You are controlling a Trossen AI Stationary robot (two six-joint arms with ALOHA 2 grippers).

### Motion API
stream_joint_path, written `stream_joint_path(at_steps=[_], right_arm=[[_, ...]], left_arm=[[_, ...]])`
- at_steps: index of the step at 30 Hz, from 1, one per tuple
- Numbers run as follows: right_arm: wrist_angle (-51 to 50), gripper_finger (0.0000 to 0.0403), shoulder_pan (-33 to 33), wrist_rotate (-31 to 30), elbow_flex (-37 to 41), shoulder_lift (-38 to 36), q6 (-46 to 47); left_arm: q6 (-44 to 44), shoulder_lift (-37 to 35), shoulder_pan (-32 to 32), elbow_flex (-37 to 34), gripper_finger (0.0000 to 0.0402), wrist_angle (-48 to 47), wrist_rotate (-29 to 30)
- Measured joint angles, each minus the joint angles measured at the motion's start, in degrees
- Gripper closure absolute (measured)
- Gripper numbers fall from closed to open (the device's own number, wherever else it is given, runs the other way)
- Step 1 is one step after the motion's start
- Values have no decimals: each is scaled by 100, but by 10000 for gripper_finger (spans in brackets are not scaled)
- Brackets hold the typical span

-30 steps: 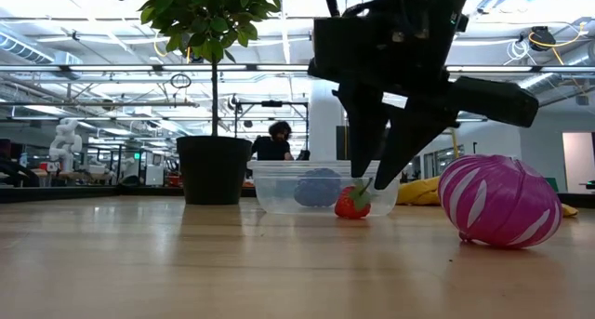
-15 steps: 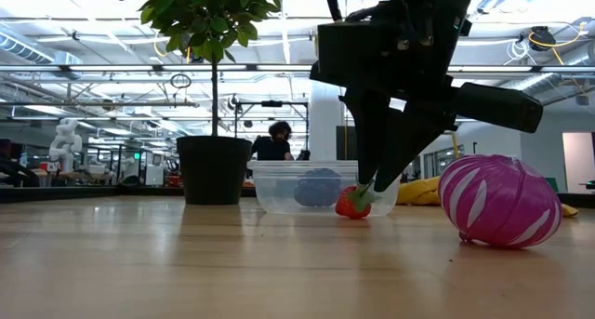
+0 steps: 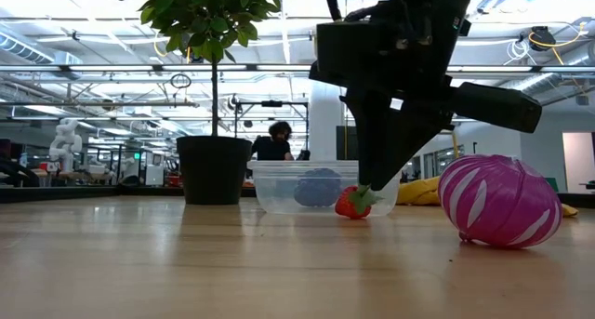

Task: Pick and placing Produce into tupperware
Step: Put the middle strawberry into the bin

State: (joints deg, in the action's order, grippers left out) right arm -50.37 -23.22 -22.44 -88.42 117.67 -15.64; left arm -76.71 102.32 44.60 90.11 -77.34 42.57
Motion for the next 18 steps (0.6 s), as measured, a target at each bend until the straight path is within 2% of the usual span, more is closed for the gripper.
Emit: stream_joint_path(at_steps=[7,14,18], right_arm=[[8,361,0,-7,0,0,35],[35,397,-14,-37,0,0,0],[39,397,-15,-43,0,-2,7]], left_arm=[[0,0,0,0,225,0,0],[0,0,0,0,225,0,0],[0,0,0,0,225,2,0]])
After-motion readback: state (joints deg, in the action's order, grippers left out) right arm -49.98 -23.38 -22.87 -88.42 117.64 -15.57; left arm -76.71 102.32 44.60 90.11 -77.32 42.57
